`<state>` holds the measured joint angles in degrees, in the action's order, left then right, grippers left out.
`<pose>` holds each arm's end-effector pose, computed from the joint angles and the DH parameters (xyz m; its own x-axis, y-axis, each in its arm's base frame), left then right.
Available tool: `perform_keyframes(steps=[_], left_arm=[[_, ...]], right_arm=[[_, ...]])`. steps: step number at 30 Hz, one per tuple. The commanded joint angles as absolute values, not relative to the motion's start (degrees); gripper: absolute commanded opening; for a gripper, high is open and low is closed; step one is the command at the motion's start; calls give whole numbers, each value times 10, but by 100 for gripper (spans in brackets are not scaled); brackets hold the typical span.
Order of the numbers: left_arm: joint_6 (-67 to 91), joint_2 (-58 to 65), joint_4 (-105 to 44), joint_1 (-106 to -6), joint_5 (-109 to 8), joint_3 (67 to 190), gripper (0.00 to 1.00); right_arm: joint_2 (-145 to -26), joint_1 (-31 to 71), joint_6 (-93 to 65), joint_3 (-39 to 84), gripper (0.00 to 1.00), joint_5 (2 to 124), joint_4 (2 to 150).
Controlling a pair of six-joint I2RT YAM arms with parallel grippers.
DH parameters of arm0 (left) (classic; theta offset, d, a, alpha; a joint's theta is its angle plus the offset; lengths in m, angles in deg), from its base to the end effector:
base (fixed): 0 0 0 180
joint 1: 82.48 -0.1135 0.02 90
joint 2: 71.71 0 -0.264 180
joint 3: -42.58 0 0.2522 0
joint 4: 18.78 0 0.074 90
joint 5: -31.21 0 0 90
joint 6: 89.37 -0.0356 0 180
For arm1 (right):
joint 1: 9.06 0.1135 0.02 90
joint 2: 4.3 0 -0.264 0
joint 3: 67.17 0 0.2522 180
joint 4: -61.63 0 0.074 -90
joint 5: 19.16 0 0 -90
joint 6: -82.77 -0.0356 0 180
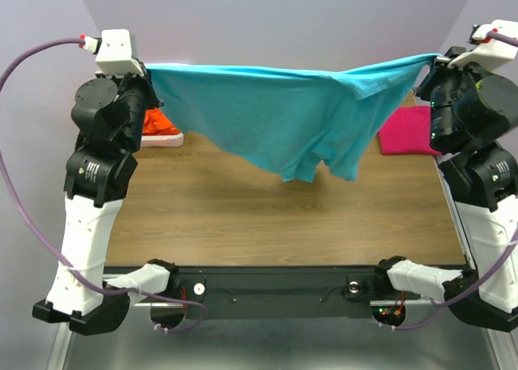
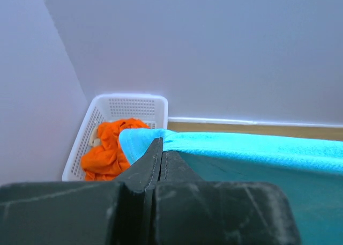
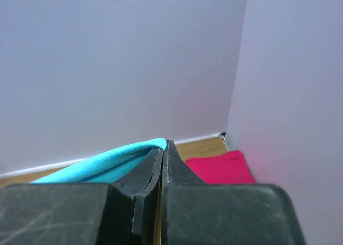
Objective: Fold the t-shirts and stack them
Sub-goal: Flatten the tshirt out
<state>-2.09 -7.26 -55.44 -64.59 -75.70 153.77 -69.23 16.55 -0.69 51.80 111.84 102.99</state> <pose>0.1796 -0.0471 0.5543 0.1674 -0.0063 -0.9859 0.0134 0.9999 -0.0041 0.1495 0.0458 0.5789 0.1681 -0.0148 -0.9857 0.2719 0.9618 0.0320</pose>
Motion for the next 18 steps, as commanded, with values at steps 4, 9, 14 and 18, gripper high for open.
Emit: perform_keyframes(steps=[4,9,14,18], left_arm=[[-39,-68,-535,-649,-729,1597,0],[-51,-44,-513,-649,-729,1608,0],[-34,-18,-521,-649,-696,1623,0],[-31,-38,-508,-649,-686,1597,0]], right_arm=[[-710,167,47,592,1,1113,978],[-725,167,77,597,1,1112,955],[-724,167,78,579,1,1108,938],[-702,167,74,559,1,1109,932]])
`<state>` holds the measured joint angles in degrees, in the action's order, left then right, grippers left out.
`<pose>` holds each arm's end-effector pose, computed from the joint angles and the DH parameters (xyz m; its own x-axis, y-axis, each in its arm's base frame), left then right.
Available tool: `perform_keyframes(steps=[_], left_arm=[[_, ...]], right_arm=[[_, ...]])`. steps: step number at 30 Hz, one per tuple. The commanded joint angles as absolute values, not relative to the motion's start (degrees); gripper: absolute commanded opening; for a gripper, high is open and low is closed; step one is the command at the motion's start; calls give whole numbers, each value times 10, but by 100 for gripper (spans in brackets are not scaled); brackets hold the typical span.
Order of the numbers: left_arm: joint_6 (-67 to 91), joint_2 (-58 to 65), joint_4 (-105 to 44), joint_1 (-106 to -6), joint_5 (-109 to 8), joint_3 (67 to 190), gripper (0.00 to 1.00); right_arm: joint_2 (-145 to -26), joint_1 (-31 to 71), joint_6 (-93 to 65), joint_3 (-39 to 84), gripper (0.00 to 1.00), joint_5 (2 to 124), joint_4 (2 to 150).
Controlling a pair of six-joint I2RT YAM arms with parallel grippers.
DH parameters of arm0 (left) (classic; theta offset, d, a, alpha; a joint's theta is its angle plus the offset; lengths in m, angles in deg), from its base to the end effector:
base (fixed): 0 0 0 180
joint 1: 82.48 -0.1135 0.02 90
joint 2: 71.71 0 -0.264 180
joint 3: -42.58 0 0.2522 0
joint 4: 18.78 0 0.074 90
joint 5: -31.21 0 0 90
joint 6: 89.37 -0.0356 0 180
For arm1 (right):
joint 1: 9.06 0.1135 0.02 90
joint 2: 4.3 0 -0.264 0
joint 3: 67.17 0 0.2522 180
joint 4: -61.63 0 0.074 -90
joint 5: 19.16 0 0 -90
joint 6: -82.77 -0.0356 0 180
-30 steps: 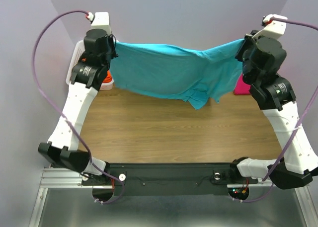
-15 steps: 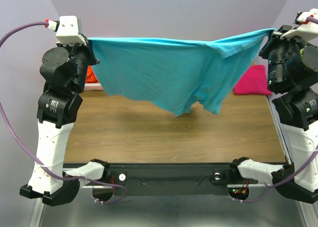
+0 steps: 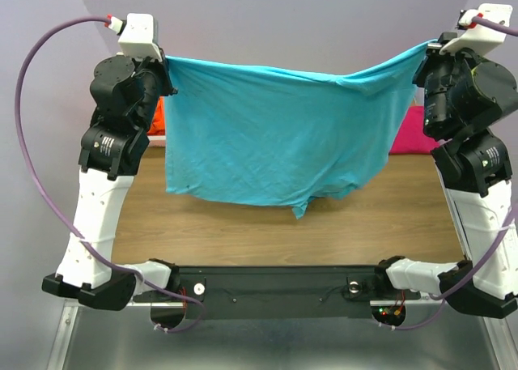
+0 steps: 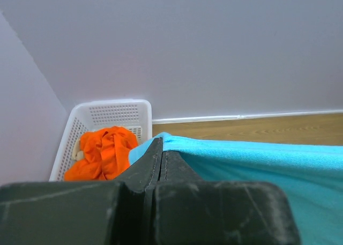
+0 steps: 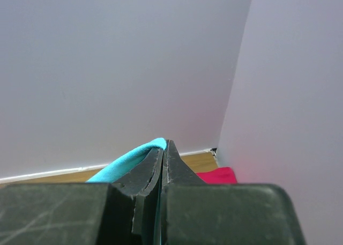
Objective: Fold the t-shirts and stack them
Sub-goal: Flatten the tshirt out
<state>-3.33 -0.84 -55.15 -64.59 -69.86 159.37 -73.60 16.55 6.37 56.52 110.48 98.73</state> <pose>0.2080 -0.0600 0.5622 0.1659 0.0177 -0.9860 0.1101 0.9933 0.0363 0.1634 0.0532 0.5956 0.2096 -0.1003 -0.9726 0.2734 0.9611 -0.0402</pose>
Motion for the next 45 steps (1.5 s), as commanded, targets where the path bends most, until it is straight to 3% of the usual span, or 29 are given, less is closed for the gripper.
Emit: perform_keyframes(steps=[1,14,24,29,38,45], left_arm=[[-32,-46,-511,-649,-685,1592,0],[-39,-190,-515,-649,-548,1540,0],[-37,-179,-567,-649,-504,1609,0],[-34,-125,-589,-649,-514,1579,0],[-31,42,-508,-649,-607,1380,0],[-42,278,-481,-649,-724,1440,0]], right_arm=[[-687,166,72,555,1,1107,931],[-541,167,77,518,0,1019,931],[-553,167,103,573,1,981,941],[-593,167,105,552,1,992,951],[-702,166,139,398,1,1049,927],[-815,91,106,268,1,968,826]])
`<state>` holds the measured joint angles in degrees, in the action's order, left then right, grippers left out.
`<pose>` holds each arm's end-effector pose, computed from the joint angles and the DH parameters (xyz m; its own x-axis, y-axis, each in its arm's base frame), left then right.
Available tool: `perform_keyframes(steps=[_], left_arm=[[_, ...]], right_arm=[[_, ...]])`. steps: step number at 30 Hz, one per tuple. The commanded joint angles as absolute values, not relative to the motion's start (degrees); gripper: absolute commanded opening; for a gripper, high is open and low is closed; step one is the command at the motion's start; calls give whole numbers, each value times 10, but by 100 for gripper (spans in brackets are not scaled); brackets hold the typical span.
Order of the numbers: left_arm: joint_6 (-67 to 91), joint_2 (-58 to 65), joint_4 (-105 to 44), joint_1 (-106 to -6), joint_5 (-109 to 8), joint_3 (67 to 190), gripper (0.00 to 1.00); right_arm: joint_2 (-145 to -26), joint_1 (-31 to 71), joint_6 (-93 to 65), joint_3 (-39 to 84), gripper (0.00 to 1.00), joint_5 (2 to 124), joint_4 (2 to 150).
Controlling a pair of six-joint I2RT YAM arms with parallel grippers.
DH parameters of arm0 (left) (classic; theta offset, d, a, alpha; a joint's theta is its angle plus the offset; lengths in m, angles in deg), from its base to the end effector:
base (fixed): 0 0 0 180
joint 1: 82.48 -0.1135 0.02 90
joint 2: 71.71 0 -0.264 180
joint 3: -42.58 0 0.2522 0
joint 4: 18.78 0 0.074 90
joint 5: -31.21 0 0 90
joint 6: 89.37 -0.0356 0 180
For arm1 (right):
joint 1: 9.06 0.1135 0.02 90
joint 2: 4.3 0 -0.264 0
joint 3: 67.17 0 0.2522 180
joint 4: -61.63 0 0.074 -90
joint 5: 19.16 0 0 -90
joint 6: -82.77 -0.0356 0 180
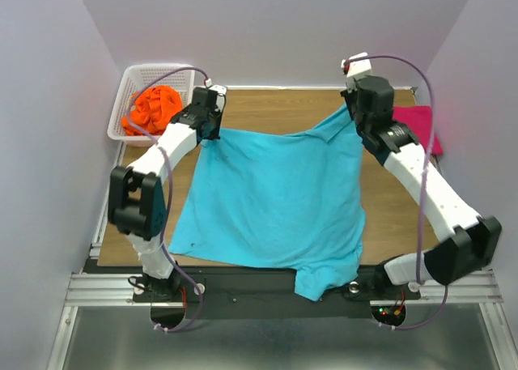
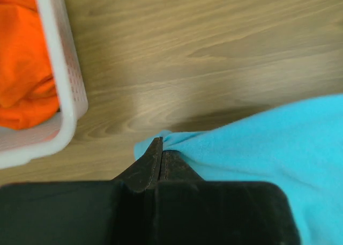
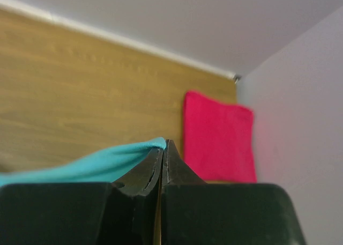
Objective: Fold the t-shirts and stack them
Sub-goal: Flatten the tshirt out
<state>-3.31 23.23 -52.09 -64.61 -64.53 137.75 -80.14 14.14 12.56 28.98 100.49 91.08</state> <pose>0.3691 -0.1152 0.3178 -0.5028 0.2339 -0.8322 0.2607 0.9589 0.1120 0.2786 0.1002 0.4403 -0.1735 -0.3945 -0.9024 0.0508 0.9115 -0.4082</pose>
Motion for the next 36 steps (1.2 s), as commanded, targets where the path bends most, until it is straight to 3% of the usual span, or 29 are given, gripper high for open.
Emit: perform_keyframes(steps=[1,5,10,17,28,34,35,36], left_arm=[[-45,302,-482,-649,-731,1455,0],[-53,419,-489,-649,-765,1548,0],[-53,481,-475,-652,-767,1595,0],[-53,498,-458,-662,-774,1608,0],[-43,474,-484,-678,-784,1609,0],[-27,519,-497,-684,-795,1677,0],[-24,520,-494,-684,-795,1681,12],[-19,519,-488,-684,-796,1684,22]], right_arm=[[-831,80,90,261,1,957,818],[-921,48,66,254,1,909,785],[-1002,41,68,279,1,896,766],[-1060,29,49,315,1,875,764],[-1027,30,-4,328,1,871,805],[-1091,24,-32,383,1,937,807],[-1100,21,-40,402,1,946,807],[-1118,21,-53,413,12,953,807]])
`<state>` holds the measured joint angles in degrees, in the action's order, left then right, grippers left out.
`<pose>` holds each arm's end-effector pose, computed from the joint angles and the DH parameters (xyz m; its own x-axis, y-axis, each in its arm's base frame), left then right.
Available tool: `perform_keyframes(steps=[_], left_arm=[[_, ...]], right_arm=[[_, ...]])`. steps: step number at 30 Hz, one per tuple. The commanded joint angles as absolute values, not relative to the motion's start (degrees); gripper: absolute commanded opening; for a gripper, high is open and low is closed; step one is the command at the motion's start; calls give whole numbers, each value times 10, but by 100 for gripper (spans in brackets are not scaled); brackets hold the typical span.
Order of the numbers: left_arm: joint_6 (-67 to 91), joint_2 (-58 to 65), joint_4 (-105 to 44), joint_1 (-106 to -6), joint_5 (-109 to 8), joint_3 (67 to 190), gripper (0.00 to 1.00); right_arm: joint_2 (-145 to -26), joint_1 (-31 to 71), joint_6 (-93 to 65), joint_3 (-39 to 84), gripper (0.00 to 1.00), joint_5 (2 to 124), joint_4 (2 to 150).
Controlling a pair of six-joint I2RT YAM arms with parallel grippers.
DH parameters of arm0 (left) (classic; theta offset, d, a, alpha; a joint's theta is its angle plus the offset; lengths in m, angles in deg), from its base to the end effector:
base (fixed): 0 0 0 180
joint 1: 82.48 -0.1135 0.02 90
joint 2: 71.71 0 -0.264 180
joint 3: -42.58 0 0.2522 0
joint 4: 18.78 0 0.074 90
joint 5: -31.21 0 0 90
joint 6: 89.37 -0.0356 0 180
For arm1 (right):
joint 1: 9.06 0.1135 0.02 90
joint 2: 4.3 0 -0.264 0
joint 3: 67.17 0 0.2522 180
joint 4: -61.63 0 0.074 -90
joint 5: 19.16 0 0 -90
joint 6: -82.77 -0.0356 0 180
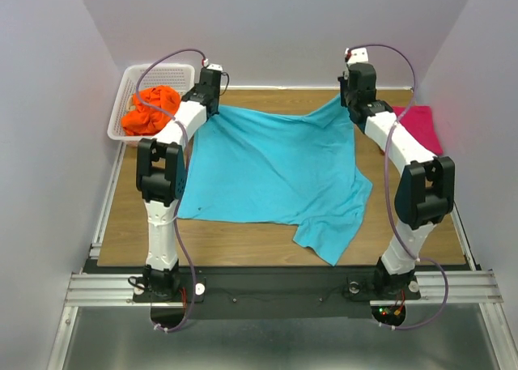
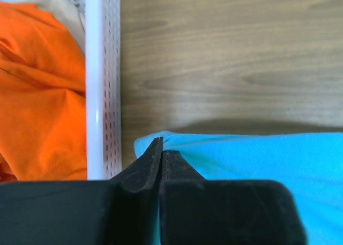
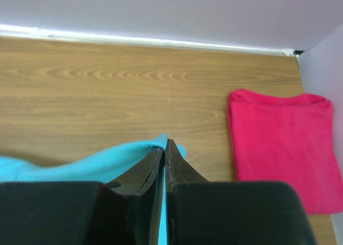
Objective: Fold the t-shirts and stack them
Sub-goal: Flatten the tshirt out
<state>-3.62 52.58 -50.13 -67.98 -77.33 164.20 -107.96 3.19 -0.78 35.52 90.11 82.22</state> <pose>0.4966 -0.1167 0.2596 -0.5415 0.2126 -0.8134 0.0224 0.9708 0.2388 0.4272 0.0807 0.3262 -0.3680 -0.1884 -0.9105 0.0587 0.9726 -0.2250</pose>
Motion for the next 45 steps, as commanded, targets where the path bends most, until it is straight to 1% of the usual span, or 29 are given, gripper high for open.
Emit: perform_keyframes(steps=[1,2,3,4,5,6,7,9,10,11,12,13,14,16,17,18,19,22,25,32,41,44,45], left_arm=[[-17,516,-485,-684,-796,1688,32],[-10,513,-484,-685,-791,1691,53],[-5,506,-482,-684,-789,1691,60],[-1,499,-480,-684,-787,1689,65],[4,477,-479,-684,-785,1681,69],[5,463,-479,-684,-775,1674,75],[30,448,-479,-684,-769,1664,76],[55,393,-484,-682,-745,1619,76],[76,355,-485,-681,-736,1598,76],[85,333,-485,-677,-727,1551,76],[94,315,-485,-672,-716,1523,76],[111,276,-485,-669,-709,1496,75],[119,260,-485,-667,-690,1441,75],[134,215,-482,-662,-675,1384,74],[144,202,-481,-660,-664,1327,74],[149,190,-478,-658,-661,1298,73],[154,169,-470,-658,-660,1244,72],[173,147,-449,-657,-652,1175,71],[194,132,-420,-657,-645,1095,70],[208,171,-381,-662,-659,1063,67],[215,208,-373,-669,-663,1039,63],[217,210,-371,-670,-663,1035,62],[216,212,-373,-670,-664,1035,62]], right_arm=[[-1125,20,-59,422,23,959,807],[-1129,20,-65,441,34,968,812],[-1132,21,-70,442,44,969,818],[-1131,21,-83,455,60,968,826],[-1121,21,-98,457,64,957,838],[-1114,20,-103,454,66,951,844],[-1103,21,-115,440,67,948,849],[-1064,20,-130,417,67,936,874],[-1050,20,-146,382,65,935,884],[-1036,19,-154,364,63,934,903],[-1003,15,-163,341,57,934,914],[-987,11,-183,301,55,931,925],[-958,-3,-195,278,53,916,949],[-933,-22,-235,242,52,892,974],[-923,-39,-245,203,52,872,995],[-914,-46,-254,185,52,866,1003],[-896,-50,-267,164,52,859,1014],[-876,-74,-289,96,55,821,1023],[-868,-105,-314,44,57,779,1024],[-903,-116,-318,13,57,737,1018],[-938,-116,-333,-31,57,772,990],[-954,-117,-337,-33,56,782,986],[-957,-117,-336,-33,54,794,987]])
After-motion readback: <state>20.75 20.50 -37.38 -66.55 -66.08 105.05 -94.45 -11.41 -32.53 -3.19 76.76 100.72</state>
